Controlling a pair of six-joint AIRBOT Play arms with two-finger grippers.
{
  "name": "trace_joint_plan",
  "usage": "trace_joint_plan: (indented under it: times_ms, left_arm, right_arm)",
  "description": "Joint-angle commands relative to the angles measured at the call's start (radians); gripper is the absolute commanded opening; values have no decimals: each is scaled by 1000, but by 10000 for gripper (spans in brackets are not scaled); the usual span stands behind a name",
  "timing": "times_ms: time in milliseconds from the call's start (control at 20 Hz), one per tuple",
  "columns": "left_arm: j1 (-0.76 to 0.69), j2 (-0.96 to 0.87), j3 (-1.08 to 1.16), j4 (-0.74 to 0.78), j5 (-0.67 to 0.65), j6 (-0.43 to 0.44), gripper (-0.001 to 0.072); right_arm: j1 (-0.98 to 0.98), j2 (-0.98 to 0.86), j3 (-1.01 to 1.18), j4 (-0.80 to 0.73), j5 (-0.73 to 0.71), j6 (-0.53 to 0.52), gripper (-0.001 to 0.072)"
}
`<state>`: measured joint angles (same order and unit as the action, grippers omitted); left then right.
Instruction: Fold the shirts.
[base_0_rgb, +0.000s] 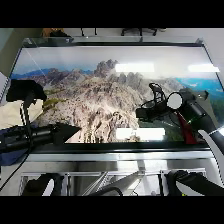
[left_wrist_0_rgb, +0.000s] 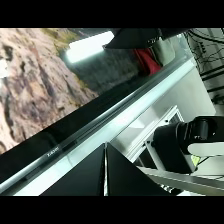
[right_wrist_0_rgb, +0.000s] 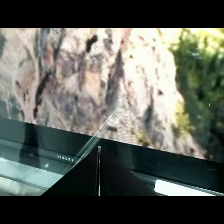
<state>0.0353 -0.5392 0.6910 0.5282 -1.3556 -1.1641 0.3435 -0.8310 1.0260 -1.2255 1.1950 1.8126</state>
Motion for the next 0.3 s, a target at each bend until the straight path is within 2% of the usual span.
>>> trace_joint_plan:
  times_ms: [0,250]
  left_arm:
    - [-6,39,-36,1,14,-8,13]
    - [-6,42,-36,1,-7,-9,13]
  right_arm:
    - [11,2,-11,3,-10,0,17]
    - [11,0,-11,3,-10,0,17]
